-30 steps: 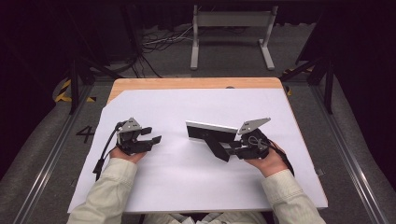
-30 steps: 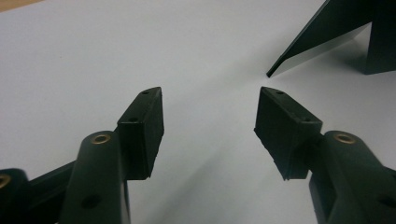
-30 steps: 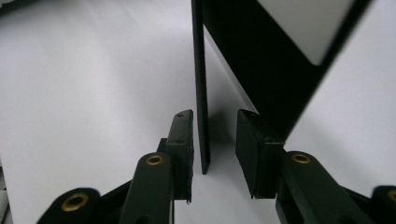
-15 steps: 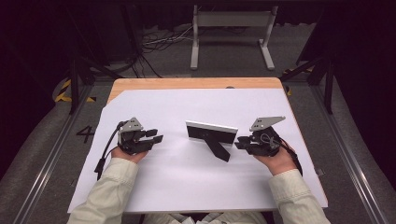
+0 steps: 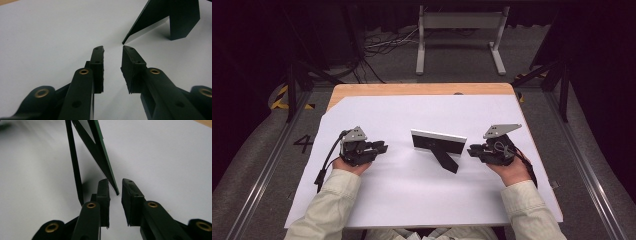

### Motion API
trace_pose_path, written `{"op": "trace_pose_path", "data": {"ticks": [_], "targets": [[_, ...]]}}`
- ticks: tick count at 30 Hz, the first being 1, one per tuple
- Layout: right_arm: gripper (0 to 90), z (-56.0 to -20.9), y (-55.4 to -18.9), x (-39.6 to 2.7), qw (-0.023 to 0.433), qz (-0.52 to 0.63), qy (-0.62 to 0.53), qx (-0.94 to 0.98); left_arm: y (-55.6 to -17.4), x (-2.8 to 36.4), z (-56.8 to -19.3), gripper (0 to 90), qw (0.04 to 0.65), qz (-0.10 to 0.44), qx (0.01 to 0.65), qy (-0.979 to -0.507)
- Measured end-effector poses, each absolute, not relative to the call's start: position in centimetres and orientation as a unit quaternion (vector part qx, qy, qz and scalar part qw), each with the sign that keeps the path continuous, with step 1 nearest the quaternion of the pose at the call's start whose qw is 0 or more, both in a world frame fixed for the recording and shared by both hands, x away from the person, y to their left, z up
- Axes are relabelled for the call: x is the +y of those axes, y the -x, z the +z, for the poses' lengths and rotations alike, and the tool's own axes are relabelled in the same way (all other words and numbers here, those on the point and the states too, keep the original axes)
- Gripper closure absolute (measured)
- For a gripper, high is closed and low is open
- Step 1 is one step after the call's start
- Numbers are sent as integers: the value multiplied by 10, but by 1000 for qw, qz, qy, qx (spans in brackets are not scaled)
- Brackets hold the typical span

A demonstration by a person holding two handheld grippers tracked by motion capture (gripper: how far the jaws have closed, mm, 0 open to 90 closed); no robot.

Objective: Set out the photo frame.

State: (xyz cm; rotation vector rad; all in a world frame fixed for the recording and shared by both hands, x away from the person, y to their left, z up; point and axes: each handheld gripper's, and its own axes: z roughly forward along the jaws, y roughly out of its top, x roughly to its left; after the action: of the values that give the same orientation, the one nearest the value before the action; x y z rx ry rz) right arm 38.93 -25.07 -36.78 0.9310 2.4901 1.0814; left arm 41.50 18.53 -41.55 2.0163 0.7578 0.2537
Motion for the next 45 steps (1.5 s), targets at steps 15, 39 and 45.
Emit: {"op": "trace_pose_path", "data": {"ticks": [15, 39, 45], "targets": [[775, -369, -391, -257, 141, 377, -328, 855, -433, 158, -414, 900, 455, 109, 315, -826], [775, -365, -371, -278, 153, 386, -341, 843, -475, 108, -439, 900, 458, 118, 253, -844], [772, -365, -368, -281, 155, 385, -342, 843, -476, 105, -443, 900, 461, 122, 242, -845]]}}
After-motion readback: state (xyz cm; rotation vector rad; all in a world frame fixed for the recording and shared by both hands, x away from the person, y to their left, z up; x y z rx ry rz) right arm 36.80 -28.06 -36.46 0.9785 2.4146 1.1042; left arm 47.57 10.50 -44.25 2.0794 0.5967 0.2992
